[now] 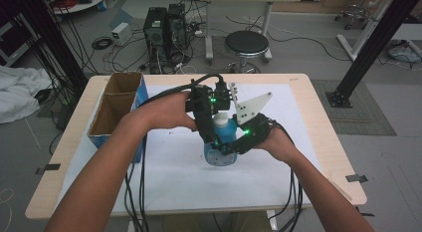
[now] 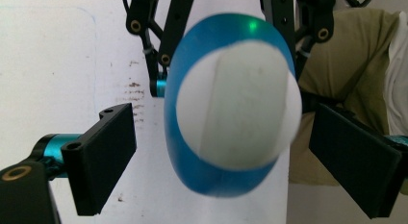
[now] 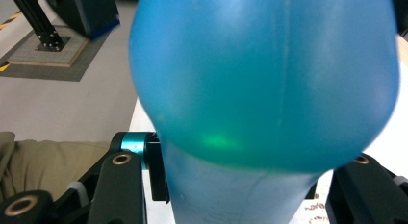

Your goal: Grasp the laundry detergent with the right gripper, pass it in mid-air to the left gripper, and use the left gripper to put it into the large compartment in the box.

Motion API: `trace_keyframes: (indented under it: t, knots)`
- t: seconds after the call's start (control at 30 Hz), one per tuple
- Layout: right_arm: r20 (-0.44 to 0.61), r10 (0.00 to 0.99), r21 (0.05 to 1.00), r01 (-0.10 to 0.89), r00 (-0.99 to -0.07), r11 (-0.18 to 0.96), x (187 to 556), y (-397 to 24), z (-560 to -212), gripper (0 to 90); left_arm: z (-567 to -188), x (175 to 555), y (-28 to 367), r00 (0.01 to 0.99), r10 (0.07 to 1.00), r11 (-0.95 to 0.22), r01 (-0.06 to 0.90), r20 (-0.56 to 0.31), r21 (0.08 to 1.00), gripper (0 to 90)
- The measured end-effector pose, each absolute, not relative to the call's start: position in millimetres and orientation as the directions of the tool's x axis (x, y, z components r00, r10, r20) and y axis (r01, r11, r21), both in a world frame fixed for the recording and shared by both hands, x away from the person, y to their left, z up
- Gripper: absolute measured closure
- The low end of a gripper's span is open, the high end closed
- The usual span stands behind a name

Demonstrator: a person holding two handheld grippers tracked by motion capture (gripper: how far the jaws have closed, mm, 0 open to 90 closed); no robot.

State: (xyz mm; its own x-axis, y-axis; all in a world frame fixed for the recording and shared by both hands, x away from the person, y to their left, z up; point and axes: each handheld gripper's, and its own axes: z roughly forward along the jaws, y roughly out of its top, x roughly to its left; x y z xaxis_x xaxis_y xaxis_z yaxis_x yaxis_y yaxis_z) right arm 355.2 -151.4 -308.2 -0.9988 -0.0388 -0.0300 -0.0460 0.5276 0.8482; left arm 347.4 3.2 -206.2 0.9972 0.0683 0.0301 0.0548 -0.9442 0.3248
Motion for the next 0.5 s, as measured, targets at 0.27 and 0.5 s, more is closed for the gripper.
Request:
trace_keyframes:
  t: [0.27,0.5]
  knots:
    - [-0.026,-0.045,0.849,-0.046,-0.999,0.526,354.7,-148.2,-305.8,45.5,-209.3,350.9,-1.3,0.997,0.065,-0.944,0.051,0.032,0.327,9.3]
    - [-0.029,-0.042,0.849,-0.047,-0.999,0.526,355.3,-148.6,-305.5,45.5,-213.1,352.7,-2.6,0.998,0.063,-0.947,0.050,0.028,0.316,9.3]
